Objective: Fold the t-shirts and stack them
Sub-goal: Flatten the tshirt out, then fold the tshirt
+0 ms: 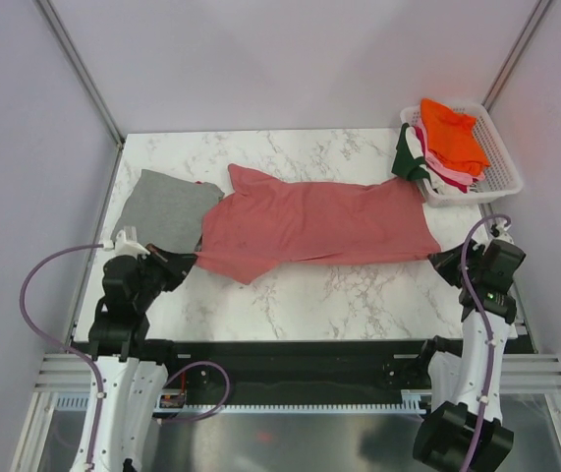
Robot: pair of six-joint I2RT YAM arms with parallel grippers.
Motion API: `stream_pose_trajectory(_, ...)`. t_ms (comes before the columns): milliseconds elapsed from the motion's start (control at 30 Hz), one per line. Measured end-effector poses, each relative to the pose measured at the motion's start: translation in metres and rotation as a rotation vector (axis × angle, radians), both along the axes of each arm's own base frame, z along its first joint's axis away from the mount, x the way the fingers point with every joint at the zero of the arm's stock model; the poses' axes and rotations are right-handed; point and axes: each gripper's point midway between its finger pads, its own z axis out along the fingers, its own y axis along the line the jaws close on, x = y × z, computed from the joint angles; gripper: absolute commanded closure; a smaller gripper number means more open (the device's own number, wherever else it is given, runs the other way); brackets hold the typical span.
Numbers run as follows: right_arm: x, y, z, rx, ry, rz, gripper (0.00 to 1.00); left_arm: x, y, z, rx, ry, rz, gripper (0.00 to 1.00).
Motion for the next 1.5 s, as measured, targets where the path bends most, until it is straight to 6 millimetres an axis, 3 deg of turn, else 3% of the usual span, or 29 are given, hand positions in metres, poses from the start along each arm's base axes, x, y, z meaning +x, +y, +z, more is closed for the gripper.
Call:
stream_pose_trajectory(233, 0.015, -0.007, -0.033, 0.068, 0.147, -0.006, 1.00, 0.038, 0.005, 0.002, 0.030, 0.150, 0.020, 0.98)
stream_pose_trajectory(367, 0.025, -0.001, -0.047, 0.083, 0.202, 0.009, 1.00, 0.065, 0.003, -0.007, 0.034, 0.212, 0.012, 0.98)
stream_pose_trajectory(500, 0.048, 0.006, -0.044, 0.056, 0.209, 0.036, 1.00, 0.088, 0.000, -0.016, 0.029, 0.259, -0.005, 0.98)
stream_pose_trajectory(733, 0.082, -0.016, -0.034, 0.013, 0.196, -0.032, 1.00, 0.141, -0.009, 0.001, 0.031, 0.249, -0.058, 0.98)
stream_pose_trajectory(900, 0.101, -0.024, -0.047, 0.019, 0.231, -0.045, 1.00, 0.172, -0.016, -0.002, 0.032, 0.267, -0.099, 0.98)
stream_pose_trajectory(1200, 0.108, -0.029, -0.062, 0.024, 0.253, -0.066, 1.00, 0.211, -0.040, -0.020, 0.066, 0.322, -0.169, 0.98)
stream_pose_trajectory(1500, 0.114, -0.025, -0.072, 0.020, 0.274, -0.069, 1.00, 0.264, -0.076, 0.003, 0.174, 0.236, -0.263, 0.98)
